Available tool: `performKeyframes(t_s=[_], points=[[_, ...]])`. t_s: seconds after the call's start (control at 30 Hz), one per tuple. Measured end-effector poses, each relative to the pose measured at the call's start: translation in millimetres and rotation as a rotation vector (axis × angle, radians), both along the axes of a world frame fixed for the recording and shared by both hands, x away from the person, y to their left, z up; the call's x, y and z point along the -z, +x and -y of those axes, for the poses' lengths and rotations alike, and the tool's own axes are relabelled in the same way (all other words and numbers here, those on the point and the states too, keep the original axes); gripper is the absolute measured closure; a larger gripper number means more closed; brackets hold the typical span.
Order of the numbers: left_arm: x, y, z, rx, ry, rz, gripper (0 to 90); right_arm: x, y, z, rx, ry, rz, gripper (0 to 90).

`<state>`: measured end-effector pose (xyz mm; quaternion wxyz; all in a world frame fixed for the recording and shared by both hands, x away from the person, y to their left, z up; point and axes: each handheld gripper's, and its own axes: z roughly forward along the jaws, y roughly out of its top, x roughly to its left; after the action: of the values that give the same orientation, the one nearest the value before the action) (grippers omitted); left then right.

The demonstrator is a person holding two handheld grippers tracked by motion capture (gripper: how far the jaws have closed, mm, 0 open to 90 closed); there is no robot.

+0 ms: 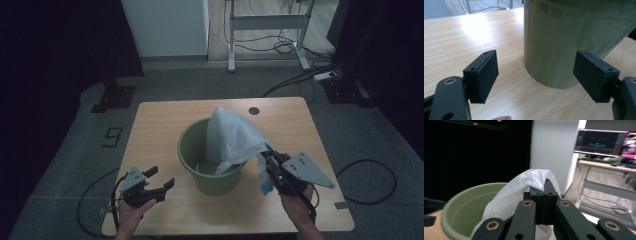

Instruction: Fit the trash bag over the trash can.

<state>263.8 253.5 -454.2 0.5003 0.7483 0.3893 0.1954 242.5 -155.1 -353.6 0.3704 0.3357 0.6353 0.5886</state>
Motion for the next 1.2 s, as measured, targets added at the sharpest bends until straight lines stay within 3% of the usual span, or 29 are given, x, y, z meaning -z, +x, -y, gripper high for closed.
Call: performKeyframes(t_s=[0.33,0.6,0.93,1.2], points=[[-21.6,-9.5,10.0,0.020,-0.006,0.034,22.3,14.3,20.3,-20.0,-0.117,0.041,-0.089,88.5],[-35.0,-11.2,23.1,0.041,-0.009,0.050,24.6,16.0,31.4,-19.7,-0.148,0.092,-0.132,88.5],[-47.0,-11.9,36.8,0.004,-0.021,0.055,25.6,6.2,32.9,-21.7,-0.165,0.116,-0.130,88.5],[-55.4,-10.8,47.6,-0.010,-0.030,0.060,25.6,-5.9,34.8,-36.7,-0.197,0.085,-0.122,88.6]])
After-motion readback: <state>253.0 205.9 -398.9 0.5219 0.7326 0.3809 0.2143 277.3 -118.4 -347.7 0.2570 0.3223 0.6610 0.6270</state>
